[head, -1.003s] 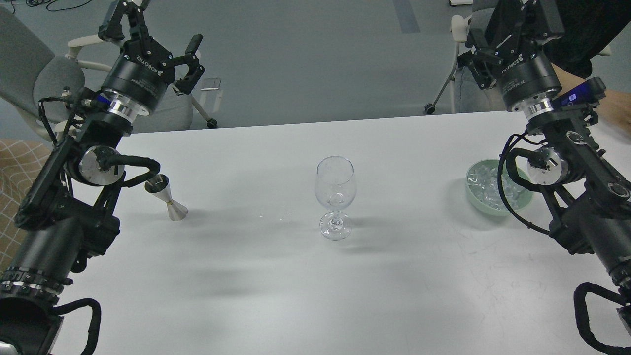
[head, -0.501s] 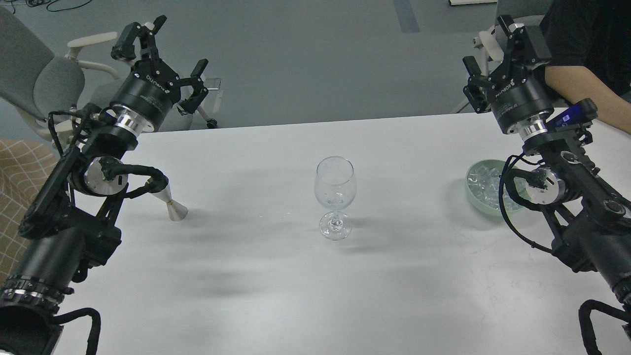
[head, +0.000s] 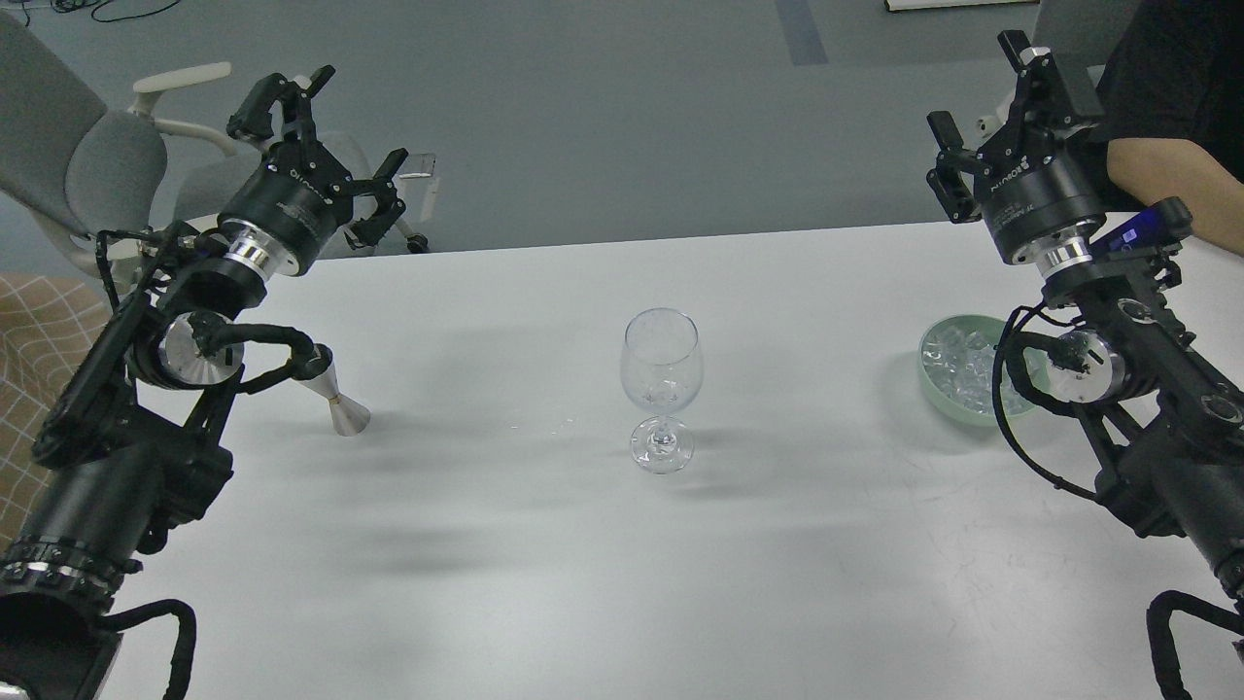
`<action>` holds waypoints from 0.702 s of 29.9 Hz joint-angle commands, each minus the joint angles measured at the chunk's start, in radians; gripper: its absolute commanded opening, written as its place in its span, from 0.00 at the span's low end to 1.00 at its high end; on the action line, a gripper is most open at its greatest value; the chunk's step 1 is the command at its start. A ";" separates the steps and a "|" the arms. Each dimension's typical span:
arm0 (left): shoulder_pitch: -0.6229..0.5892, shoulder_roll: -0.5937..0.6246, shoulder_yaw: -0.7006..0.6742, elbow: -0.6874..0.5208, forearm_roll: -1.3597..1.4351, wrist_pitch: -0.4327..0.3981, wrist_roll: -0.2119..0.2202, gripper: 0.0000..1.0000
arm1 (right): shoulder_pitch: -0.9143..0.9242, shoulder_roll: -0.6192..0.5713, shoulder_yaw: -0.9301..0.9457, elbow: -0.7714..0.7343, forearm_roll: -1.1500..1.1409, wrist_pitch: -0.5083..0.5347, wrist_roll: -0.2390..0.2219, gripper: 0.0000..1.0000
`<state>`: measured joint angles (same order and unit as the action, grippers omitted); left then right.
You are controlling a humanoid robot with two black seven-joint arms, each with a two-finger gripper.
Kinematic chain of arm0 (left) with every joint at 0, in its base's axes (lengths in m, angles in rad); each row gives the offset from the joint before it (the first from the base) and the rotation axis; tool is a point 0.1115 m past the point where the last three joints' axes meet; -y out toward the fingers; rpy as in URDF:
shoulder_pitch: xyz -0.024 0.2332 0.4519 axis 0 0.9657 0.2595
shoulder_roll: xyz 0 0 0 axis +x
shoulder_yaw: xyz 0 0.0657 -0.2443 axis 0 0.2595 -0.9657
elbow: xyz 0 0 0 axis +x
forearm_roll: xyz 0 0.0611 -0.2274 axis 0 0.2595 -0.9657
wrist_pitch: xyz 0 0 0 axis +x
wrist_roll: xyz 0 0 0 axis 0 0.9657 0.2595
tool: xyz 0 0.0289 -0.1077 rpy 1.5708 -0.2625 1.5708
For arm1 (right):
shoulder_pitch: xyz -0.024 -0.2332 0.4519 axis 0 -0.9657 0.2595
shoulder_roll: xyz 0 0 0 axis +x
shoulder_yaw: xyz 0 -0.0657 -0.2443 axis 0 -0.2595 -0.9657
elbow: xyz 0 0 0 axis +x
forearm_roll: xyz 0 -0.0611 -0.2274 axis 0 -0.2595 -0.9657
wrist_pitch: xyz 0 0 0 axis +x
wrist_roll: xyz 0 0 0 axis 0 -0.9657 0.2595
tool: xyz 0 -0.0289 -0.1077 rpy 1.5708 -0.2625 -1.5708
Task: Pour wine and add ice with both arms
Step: 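Raise the left gripper and open it above the metal jigger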
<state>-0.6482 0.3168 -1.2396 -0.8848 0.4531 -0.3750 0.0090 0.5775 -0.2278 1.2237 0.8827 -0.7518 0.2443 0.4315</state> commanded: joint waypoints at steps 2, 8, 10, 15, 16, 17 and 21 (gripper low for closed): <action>-0.011 0.014 -0.009 0.004 -0.005 -0.004 -0.006 0.98 | 0.002 -0.005 -0.003 -0.001 0.048 0.004 -0.002 1.00; -0.030 0.021 -0.012 0.004 -0.007 -0.007 -0.001 0.98 | 0.012 -0.013 -0.006 -0.002 0.054 0.003 -0.008 1.00; -0.039 0.018 -0.012 0.003 -0.007 -0.002 0.003 0.98 | 0.018 -0.015 -0.009 -0.002 0.054 0.003 -0.013 1.00; -0.041 0.008 -0.012 -0.014 -0.007 0.085 -0.001 0.98 | 0.036 -0.018 -0.015 -0.002 0.055 0.000 -0.016 1.00; -0.041 0.007 -0.011 -0.017 -0.007 0.096 -0.001 0.98 | 0.038 -0.021 -0.015 -0.002 0.055 0.000 -0.016 1.00; -0.039 0.008 -0.012 -0.028 -0.008 0.105 0.005 0.98 | 0.038 -0.027 -0.016 -0.002 0.055 -0.002 -0.016 1.00; -0.031 0.007 -0.012 -0.042 -0.007 0.071 -0.008 0.98 | 0.038 -0.031 -0.019 0.001 0.055 -0.002 -0.019 1.00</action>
<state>-0.6866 0.3248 -1.2520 -0.9186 0.4449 -0.2803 0.0077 0.6147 -0.2560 1.2059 0.8821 -0.6965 0.2428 0.4155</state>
